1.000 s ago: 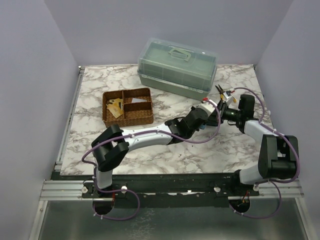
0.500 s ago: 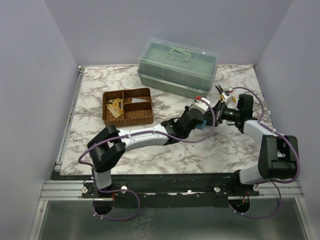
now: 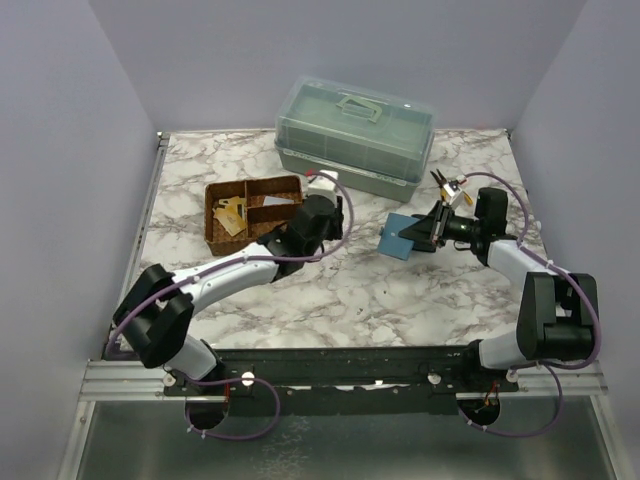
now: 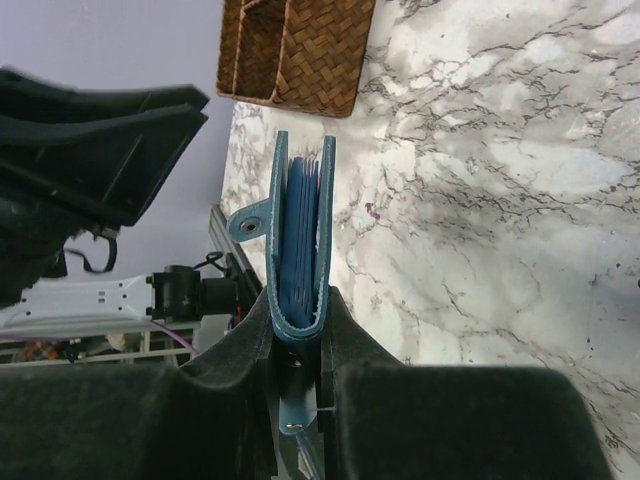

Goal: Take the credit cards out of the card holder
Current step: Open the card holder at the center of the board.

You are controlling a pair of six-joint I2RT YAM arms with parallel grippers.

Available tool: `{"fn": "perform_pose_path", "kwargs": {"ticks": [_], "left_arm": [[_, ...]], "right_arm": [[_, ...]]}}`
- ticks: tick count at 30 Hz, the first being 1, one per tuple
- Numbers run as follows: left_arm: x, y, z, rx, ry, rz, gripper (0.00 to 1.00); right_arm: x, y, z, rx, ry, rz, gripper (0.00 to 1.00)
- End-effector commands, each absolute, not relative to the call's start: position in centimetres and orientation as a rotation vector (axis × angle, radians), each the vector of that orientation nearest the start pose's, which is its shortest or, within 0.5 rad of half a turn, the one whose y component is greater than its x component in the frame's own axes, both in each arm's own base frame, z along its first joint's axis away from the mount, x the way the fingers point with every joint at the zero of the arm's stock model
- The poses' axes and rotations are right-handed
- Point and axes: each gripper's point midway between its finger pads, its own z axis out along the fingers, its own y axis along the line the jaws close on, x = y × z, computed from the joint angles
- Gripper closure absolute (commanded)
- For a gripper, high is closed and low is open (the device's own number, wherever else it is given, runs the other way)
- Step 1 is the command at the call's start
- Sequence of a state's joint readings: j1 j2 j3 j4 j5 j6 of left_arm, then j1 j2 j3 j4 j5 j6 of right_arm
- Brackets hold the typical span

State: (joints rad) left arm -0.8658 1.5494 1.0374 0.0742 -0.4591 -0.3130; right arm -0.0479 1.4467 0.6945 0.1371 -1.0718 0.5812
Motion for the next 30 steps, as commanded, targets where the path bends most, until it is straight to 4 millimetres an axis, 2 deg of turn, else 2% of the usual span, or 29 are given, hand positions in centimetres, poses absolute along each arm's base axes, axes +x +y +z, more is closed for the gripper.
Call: {"fn": "perform_pose_path", "kwargs": {"ticks": [1,2,4,6,7,10,14,23,30], "left_arm": [[32.1,-32.0,20.3,0.153,1.925,-0.822,0.44],[31.3,-32.3,20.6,0.171,1.908,-0.892,0.35],[29.5,-33.5,21.5,0.21,1.891,-1.043,0.25],[28.2,-34.6,21.8,0.232,1.902,-1.16,0.07],[27.7,-35.1,22.0,0.237,1.899,-1.215,0.02],[26.8,-36.2,22.7,0.219,1.875,-1.339,0.01],[27.3,-36.6,23.0,0.183,1.842,-1.378,0.01],[27.8,-39.7,19.3,0.274,1.952,-1.437,0.03],[27.4,-40.2,19.1,0.325,1.945,-1.465,0.03]], "right_arm": [[30.2,15.2,16.6,-0.139,2.065,1.465,1.0],[30.0,15.3,16.8,-0.173,2.05,1.471,1.0],[29.9,15.3,17.1,-0.21,2.032,1.465,1.0],[29.6,15.4,17.3,-0.261,2.012,1.472,1.0],[29.4,15.5,17.4,-0.287,2.001,1.485,1.0],[28.4,15.8,18.0,-0.397,1.947,1.532,1.0],[28.1,15.8,18.2,-0.442,1.92,1.521,1.0],[27.7,16.0,18.2,-0.467,1.905,1.554,1.0],[27.9,15.9,17.9,-0.459,1.914,1.556,1.0]]}}
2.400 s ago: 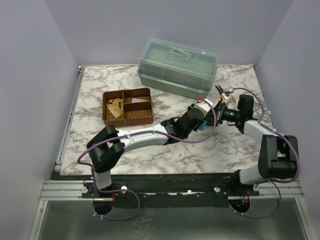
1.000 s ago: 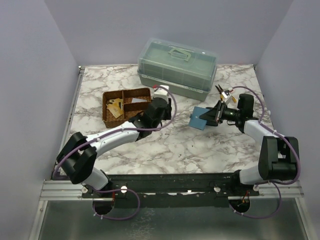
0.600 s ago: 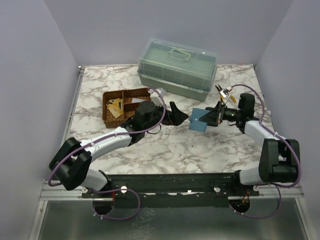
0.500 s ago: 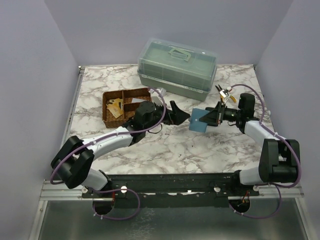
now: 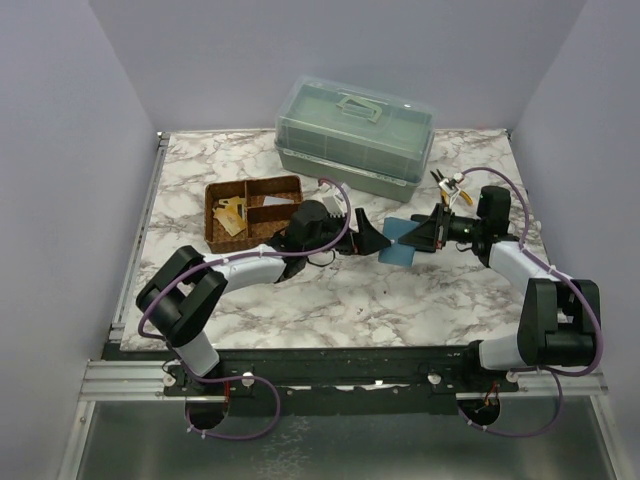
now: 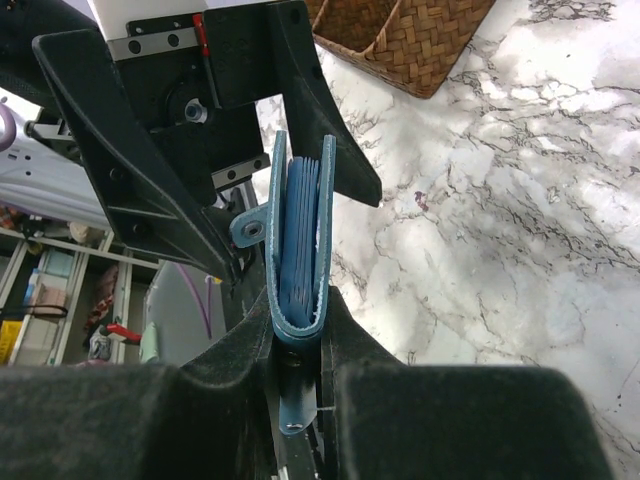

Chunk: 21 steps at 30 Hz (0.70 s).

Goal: Take the credit cards out of the card holder
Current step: Open the card holder at the center of the board.

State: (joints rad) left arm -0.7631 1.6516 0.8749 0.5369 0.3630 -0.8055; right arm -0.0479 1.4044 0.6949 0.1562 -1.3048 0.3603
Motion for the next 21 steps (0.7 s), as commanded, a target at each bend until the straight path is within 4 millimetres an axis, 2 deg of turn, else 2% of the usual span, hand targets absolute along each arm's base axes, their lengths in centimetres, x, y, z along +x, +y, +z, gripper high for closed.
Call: {"fn": "perform_pose_path", "kwargs": {"ticks": [1,3,4,7,12,17,21], "left_arm": [[27.4,-40.1,19.1,0.323,1.941,-1.459,0.03],[28.0,-39.8,18.9,0.289,1.938,-1.423,0.03],[28.9,-39.4,18.6,0.231,1.938,-1.365,0.03],[29.9,-38.6,17.0,0.15,1.984,-1.218,0.03],[30.7,-37.6,15.4,0.073,2.041,-1.118,0.2],[30.5,-37.0,16.4,0.063,2.012,-1.125,0.22],[30.1,-36.9,17.2,0.07,1.982,-1.236,0.22]], "right_arm": [[27.9,16.0,17.8,-0.458,1.916,1.558,1.0],[27.9,15.9,17.8,-0.456,1.917,1.559,1.0],[27.9,15.9,17.8,-0.455,1.918,1.56,1.0],[27.9,15.9,17.8,-0.455,1.918,1.558,1.0],[27.9,15.9,17.7,-0.454,1.919,1.56,1.0],[27.9,16.0,17.8,-0.456,1.917,1.562,1.0],[27.8,16.0,18.0,-0.461,1.914,1.57,1.0]]}}
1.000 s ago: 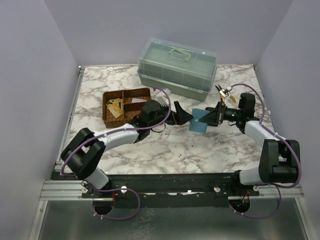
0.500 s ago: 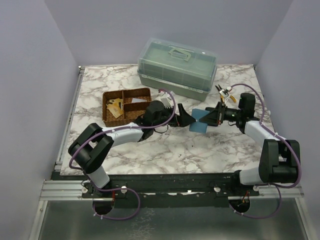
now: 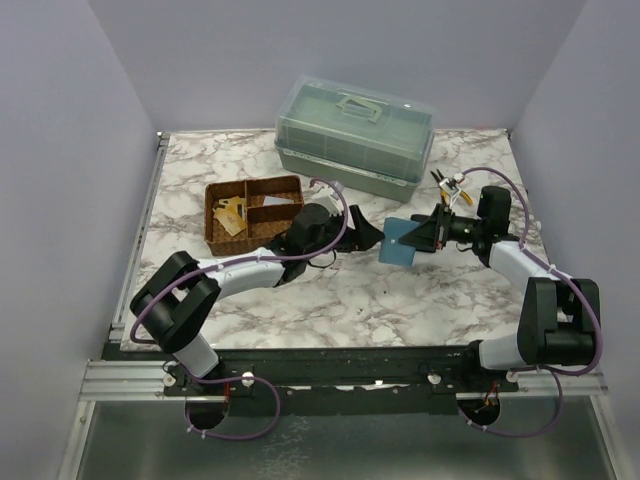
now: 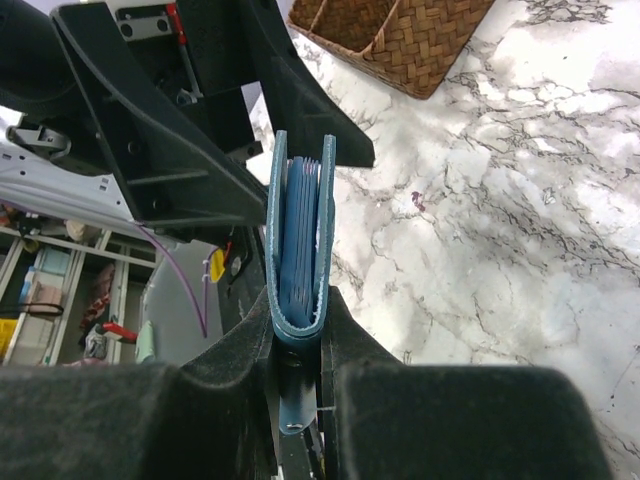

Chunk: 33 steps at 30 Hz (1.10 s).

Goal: Take the credit cards out of the card holder
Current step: Open the card holder at the center of the board.

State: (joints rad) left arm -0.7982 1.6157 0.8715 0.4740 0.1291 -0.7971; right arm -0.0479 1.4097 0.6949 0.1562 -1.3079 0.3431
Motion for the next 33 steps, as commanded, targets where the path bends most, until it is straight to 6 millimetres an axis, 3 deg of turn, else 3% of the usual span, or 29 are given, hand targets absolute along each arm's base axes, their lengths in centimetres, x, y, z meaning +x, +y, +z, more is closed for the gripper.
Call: {"fn": "perform_pose_path", "kwargs": {"ticks": [1,8,15,22,25,33], "left_arm": [[29.9,-36.8,17.3,0.077,1.972,-1.272,0.23],[29.3,-37.4,18.0,0.144,1.94,-1.383,0.31],[28.8,-38.4,17.9,0.209,1.954,-1.438,0.32],[29.3,-38.9,16.6,0.193,2.002,-1.471,0.62],[29.6,-38.8,16.7,0.185,1.995,-1.467,0.68],[27.8,-40.2,19.5,0.337,1.888,-1.636,0.67]], "right_arm": [[27.7,16.0,18.0,-0.464,1.911,1.572,1.0],[27.3,16.1,18.5,-0.485,1.89,1.596,1.0],[27.1,16.1,18.6,-0.49,1.886,1.61,1.0],[27.0,16.1,18.6,-0.492,1.884,1.615,1.0],[26.9,16.2,18.6,-0.494,1.883,1.624,1.0],[26.9,16.2,18.6,-0.488,1.885,1.627,1.0]]}}
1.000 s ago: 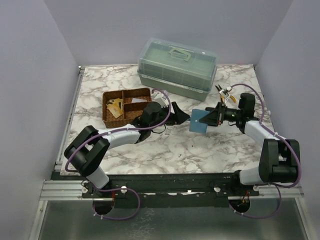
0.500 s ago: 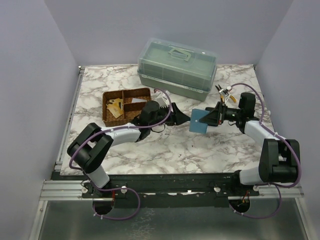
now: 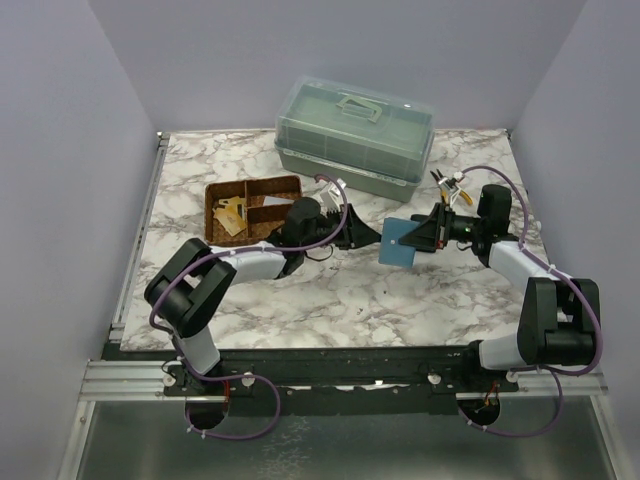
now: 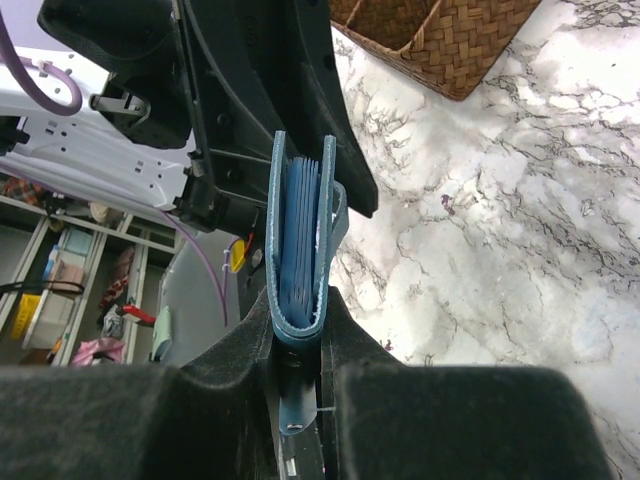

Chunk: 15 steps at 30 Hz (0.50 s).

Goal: Take the credit cards out of the card holder
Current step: Open the card holder at the center of the board.

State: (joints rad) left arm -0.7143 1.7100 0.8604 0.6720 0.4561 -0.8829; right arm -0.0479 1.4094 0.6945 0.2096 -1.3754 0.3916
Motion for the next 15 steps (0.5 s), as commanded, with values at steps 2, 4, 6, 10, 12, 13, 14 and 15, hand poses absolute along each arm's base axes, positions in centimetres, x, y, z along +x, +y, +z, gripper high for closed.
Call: {"fn": "perform_pose_path", "kwargs": {"ticks": [2,4,6,10,12,13,14,15], "left_arm": [[27.4,-40.2,19.7,0.363,1.876,-1.663,0.74],[27.0,-40.1,19.7,0.374,1.878,-1.685,0.88],[26.9,-39.8,19.6,0.367,1.884,-1.696,1.0],[26.7,-39.1,19.9,0.356,1.875,-1.695,1.0],[26.7,-38.8,20.3,0.345,1.866,-1.691,1.0],[26.8,-38.6,20.6,0.339,1.858,-1.687,1.0],[26.8,-38.4,20.8,0.331,1.854,-1.681,1.0],[26.9,-38.2,21.1,0.32,1.854,-1.672,1.0]], "right_arm": [[27.1,16.1,18.5,-0.482,1.889,1.617,1.0],[27.2,16.1,18.4,-0.474,1.895,1.612,1.0],[27.3,16.1,18.3,-0.47,1.898,1.609,1.0],[27.5,16.1,18.2,-0.458,1.907,1.596,0.98],[27.6,16.1,18.0,-0.447,1.918,1.589,0.88],[27.7,16.0,17.9,-0.44,1.923,1.587,0.79],[27.8,16.0,17.8,-0.44,1.925,1.583,0.7],[27.8,16.0,17.7,-0.436,1.929,1.585,0.62]]}}
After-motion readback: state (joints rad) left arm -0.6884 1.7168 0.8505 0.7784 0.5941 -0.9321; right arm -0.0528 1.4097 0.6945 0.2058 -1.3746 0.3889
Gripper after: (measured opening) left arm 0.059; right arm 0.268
